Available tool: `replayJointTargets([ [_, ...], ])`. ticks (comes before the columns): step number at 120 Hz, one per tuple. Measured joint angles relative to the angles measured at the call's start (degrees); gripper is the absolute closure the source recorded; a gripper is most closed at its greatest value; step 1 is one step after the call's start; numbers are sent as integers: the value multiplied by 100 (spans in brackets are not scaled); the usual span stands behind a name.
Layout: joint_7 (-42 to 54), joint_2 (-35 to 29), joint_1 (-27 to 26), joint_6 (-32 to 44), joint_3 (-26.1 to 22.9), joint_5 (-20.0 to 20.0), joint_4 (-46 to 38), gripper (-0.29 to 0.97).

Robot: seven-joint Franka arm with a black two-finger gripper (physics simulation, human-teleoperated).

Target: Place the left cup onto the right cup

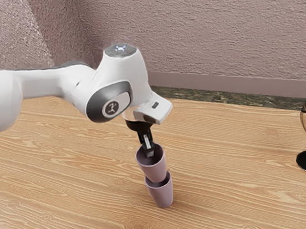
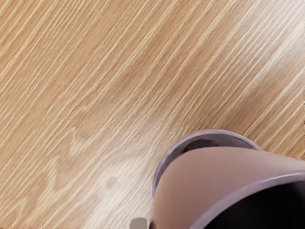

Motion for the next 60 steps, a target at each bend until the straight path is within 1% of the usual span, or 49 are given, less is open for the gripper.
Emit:
replayJointTargets([
  [44,-7,310,38,-20,1,-364,-27,78],
  [60,52,297,55,-64,1,-421,-11,48],
])
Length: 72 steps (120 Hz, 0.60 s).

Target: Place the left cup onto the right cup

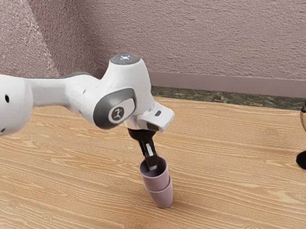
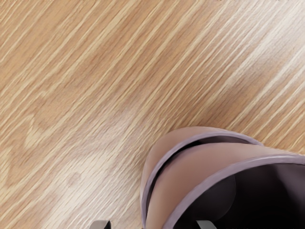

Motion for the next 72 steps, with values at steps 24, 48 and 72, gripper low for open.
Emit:
replayJointTargets([
  [24,81,-54,-7,-123,4,21,54,19],
  [48,166,-163,27,-531,12,234,354,7],
  [72,409,-304,126,-1387,337,459,1213,3],
])
